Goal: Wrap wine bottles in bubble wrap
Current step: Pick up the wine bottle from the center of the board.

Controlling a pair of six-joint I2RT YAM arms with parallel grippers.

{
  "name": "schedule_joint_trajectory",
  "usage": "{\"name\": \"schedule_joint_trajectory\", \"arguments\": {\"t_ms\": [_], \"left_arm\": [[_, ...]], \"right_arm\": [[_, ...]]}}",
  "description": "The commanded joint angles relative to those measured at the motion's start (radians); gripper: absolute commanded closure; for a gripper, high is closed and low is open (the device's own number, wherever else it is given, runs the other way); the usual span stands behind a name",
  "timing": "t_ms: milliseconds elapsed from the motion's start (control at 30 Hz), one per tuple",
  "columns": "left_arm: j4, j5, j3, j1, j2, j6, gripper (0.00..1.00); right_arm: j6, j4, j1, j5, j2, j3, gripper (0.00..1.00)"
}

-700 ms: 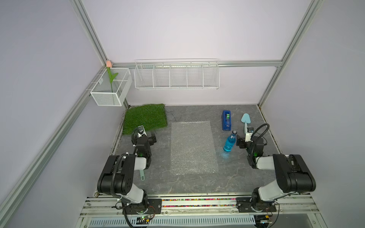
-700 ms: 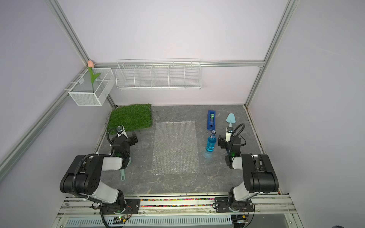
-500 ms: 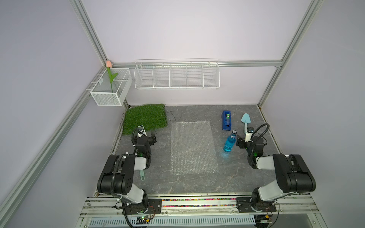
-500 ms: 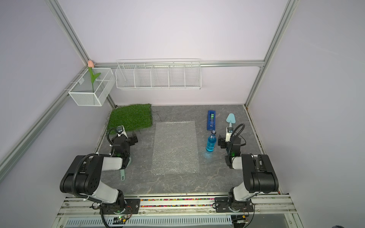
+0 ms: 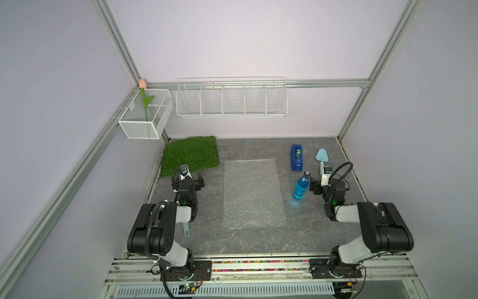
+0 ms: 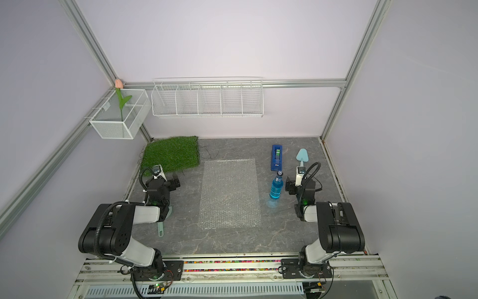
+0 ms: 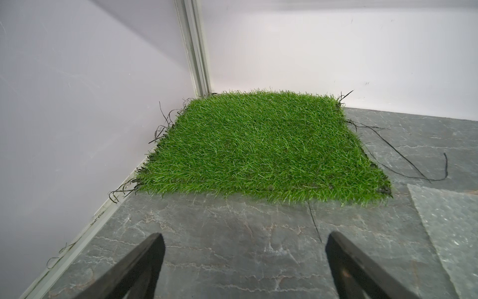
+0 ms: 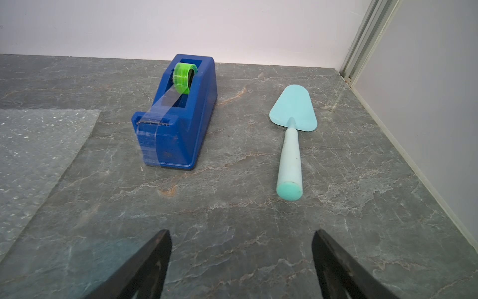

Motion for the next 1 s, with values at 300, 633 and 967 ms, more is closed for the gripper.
{"name": "schedule_joint_trajectory", "arguments": {"t_ms": [300, 633, 967], "left_arm": [[-0.550, -0.014, 0.187, -0.001, -0.349, -0.046, 0.00], [-1.014, 0.102, 0.410, -0.158, -0.476, -0.073, 0.00], [-1.062, 0.153, 0.383, -0.189, -0.483, -0.191, 0.00]], "right_arm": [[0.158, -0.534, -0.051, 0.224, -0.509, 0.101, 0.12], [0.366, -0.850, -0.068, -0.009, -1.159, -0.062, 0.12], [0.310, -1.036, 0.111, -0.080, -1.337, -0.100, 0.12]]}}
